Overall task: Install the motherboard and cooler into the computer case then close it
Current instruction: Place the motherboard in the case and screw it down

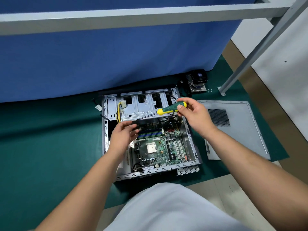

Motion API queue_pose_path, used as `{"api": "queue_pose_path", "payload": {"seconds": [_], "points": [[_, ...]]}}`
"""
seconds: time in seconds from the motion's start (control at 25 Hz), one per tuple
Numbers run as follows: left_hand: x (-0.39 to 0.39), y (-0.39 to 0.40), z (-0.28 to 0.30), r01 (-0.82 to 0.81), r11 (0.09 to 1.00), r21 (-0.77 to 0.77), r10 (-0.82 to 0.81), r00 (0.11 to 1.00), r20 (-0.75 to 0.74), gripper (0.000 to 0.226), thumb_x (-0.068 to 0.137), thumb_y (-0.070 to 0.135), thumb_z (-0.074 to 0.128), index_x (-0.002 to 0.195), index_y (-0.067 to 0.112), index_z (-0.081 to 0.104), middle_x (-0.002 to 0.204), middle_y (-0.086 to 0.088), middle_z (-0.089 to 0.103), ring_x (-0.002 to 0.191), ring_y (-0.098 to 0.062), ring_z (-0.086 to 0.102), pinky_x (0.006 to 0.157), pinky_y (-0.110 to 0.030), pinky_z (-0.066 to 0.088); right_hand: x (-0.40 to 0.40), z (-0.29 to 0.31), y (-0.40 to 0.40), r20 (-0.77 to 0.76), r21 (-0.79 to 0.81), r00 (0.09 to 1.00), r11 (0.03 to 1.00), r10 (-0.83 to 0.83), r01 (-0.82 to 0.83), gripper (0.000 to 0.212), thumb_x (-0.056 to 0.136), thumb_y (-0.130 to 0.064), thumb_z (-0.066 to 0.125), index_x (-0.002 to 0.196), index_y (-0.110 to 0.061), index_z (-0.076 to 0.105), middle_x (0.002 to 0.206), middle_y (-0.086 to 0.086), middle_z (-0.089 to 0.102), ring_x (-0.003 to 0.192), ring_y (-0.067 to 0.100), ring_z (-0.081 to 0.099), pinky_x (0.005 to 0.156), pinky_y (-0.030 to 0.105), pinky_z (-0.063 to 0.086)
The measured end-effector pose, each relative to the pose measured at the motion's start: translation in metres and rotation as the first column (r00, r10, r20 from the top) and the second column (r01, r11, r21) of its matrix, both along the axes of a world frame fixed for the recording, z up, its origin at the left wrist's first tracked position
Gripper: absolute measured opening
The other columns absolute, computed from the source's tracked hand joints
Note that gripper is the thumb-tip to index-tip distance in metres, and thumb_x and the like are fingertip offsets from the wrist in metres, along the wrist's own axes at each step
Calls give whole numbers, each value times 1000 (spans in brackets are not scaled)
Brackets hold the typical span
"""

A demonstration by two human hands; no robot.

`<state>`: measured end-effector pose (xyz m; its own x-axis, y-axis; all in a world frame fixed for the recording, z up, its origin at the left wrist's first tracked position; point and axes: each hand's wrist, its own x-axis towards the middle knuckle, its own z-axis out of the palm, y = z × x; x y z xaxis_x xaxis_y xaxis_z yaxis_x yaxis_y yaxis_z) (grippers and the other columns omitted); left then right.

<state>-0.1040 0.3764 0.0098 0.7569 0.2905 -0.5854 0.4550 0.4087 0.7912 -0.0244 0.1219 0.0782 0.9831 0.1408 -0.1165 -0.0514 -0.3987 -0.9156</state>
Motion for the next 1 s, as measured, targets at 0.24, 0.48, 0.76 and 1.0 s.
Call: {"api": "queue_pose_path", "payload": {"seconds": [0.24, 0.48, 0.76, 1.0], "points": [[-14, 51, -10, 276, 281, 919, -589, 805, -62, 31, 96, 7, 56, 121, 21, 67, 124, 4, 67, 118, -17, 60, 104, -34, 47, 16, 1, 37, 117, -255, 974, 954, 195, -160, 21, 93, -37, 65, 110, -48, 67, 75, -2, 61, 60, 12, 54, 60, 34, 49], [-19, 72, -41, 297, -146, 944, -593, 737, -324, 50, 103, 35, 37, 153, 32, 43, 169, 10, 22, 157, -21, 16, 128, -44, 5, 14, -4, 80, 90, -593, 837, 704, 540, -390, 32, 100, -33, 59, 131, -24, 62, 107, -8, 63, 78, -1, 55, 82, 26, 43], [-19, 70, -49, 290, -125, 949, -549, 776, -310, 57, 100, 37, 30, 157, 30, 34, 168, 15, 22, 157, -14, 15, 129, -41, 5, 8, -13, 110, -45, -704, 727, 495, 685, -509, 39, 104, -32, 52, 140, -17, 56, 136, 5, 61, 121, 26, 58, 105, 42, 46], [-18, 70, -49, 287, -120, 950, -557, 773, -304, 60, 96, 34, 29, 156, 28, 37, 168, 15, 23, 157, -16, 17, 129, -41, 5, 10, -19, 122, -59, -756, 656, 395, 752, -522, 42, 104, -30, 51, 143, -15, 52, 139, 7, 59, 124, 26, 57, 104, 40, 47]]}}
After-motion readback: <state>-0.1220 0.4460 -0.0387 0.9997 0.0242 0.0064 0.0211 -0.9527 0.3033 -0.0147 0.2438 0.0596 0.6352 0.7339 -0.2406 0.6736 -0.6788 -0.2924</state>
